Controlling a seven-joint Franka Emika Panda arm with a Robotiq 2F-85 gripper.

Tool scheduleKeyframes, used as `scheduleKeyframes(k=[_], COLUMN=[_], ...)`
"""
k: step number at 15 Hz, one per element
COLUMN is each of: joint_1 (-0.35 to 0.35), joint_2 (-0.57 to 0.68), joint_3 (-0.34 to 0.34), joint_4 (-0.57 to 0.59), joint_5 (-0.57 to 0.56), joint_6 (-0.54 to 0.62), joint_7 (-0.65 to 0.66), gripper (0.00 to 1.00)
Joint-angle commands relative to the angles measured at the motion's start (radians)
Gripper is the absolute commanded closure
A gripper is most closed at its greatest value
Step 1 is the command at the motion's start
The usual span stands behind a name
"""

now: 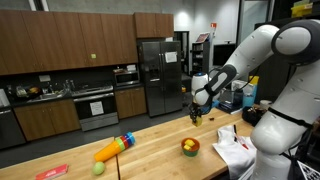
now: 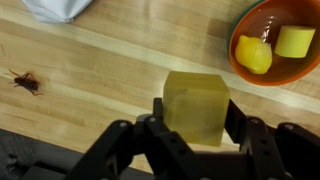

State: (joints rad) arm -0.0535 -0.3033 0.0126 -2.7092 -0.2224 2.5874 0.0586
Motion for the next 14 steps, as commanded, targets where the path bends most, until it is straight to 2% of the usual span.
scheduleKeyframes(k=[1, 9, 14], joint_1=[-0.006, 0.032, 0.041], joint_2=[0.047, 0.171, 0.244], joint_3=[-0.001, 0.006, 0.006], joint_4=[0.080, 0.219, 0.291], joint_5=[0.022, 0.024, 0.019], joint_6=[-0.020, -0.211, -0.255], joint_7=[0.004, -0.071, -0.093], gripper=[0.66, 0.66, 0.66])
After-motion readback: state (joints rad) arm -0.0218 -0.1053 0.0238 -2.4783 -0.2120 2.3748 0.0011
